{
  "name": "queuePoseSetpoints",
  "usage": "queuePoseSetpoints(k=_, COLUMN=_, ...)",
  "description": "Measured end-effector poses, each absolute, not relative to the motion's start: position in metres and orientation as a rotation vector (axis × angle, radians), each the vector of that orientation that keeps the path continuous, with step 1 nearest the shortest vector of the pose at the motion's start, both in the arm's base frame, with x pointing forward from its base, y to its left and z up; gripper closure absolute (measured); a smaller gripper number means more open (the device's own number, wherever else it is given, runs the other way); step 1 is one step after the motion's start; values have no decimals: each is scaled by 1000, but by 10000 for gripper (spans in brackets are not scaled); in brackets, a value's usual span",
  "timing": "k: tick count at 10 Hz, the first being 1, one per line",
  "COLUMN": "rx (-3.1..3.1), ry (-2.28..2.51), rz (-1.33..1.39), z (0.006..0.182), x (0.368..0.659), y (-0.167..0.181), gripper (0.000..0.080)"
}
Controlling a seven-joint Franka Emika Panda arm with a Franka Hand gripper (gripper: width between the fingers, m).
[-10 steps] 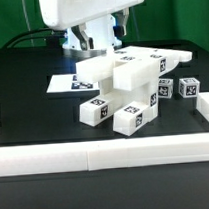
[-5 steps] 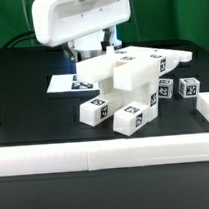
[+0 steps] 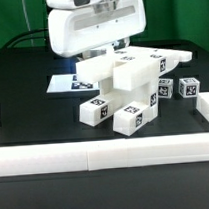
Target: Assemble chair
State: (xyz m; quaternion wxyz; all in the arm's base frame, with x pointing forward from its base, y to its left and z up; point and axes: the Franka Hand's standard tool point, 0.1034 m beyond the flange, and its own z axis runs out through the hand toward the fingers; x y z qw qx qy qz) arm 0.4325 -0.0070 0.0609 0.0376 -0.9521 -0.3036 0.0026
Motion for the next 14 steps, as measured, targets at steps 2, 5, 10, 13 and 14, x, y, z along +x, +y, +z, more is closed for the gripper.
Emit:
queuePoseSetpoints(k=2, rx=-2924, ry=-925, rz=16, z=59, x=430, y=-10, gripper=151)
queuePoseSetpoints(k=5, rx=-2946, ry=-859, rz=20, z=58, x=437, y=-2, gripper=151)
queuePoseSetpoints(k=10, rx=-2986, ry=-761, rz=-26, z=58, x=494, y=3, gripper=151)
queuePoseSetpoints(k=13, rx=-3009, ry=-648, rz=-48, z=62, x=529, y=8, gripper=151)
queuePoseSetpoints(k=14, rx=-3016, ry=-618, rz=-54, z=60, x=537, y=12, gripper=151)
